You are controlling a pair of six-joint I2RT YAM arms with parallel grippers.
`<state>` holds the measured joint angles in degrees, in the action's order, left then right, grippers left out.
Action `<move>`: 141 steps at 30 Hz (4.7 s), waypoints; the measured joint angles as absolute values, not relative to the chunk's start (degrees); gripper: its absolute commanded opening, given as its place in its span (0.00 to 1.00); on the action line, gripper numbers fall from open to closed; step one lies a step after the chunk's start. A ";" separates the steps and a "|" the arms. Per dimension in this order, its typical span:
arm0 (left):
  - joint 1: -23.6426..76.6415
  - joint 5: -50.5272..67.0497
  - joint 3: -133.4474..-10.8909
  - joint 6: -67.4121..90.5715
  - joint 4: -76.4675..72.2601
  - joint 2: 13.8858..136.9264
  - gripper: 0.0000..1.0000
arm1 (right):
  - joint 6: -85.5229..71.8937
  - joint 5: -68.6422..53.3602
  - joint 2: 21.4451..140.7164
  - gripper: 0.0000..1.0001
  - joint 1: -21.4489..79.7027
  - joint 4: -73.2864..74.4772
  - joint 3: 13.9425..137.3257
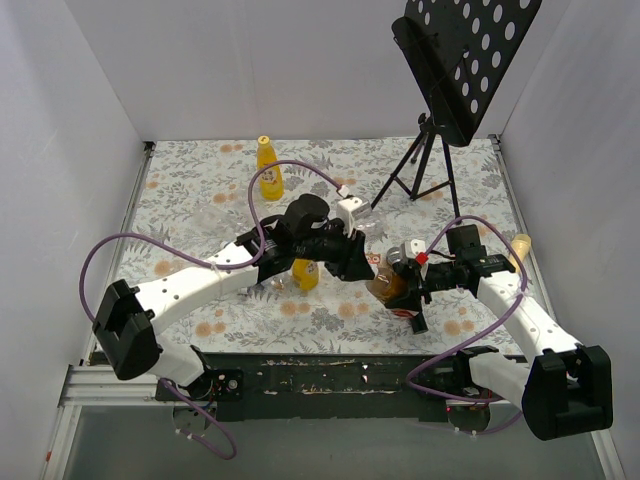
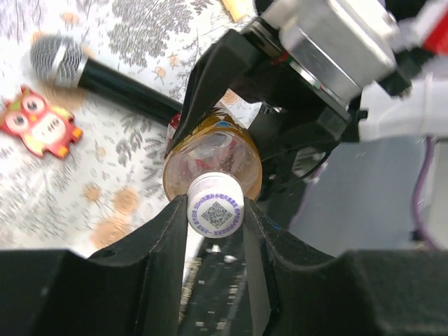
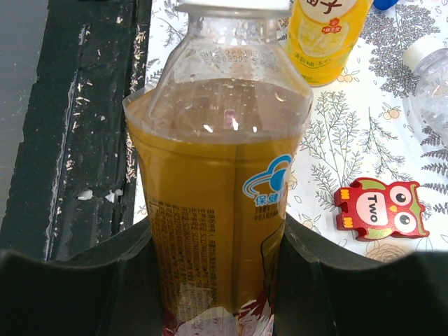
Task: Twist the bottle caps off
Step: Unscrew the bottle cap from the plastic bottle.
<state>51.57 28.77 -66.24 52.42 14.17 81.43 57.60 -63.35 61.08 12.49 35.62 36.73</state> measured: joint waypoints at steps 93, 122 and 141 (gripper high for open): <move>50.68 40.40 -69.49 19.20 18.48 85.03 0.00 | 60.14 -61.32 61.78 0.01 12.34 36.62 36.69; 50.78 20.97 -72.64 75.16 24.08 84.97 0.41 | 56.95 -61.95 62.30 0.01 12.38 33.89 36.75; 49.28 13.15 -73.54 51.99 18.46 71.70 0.98 | 58.72 -61.21 62.72 0.01 12.45 35.07 36.84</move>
<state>49.28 13.15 -73.54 51.99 18.46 71.70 58.72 -61.21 62.72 12.45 35.07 36.84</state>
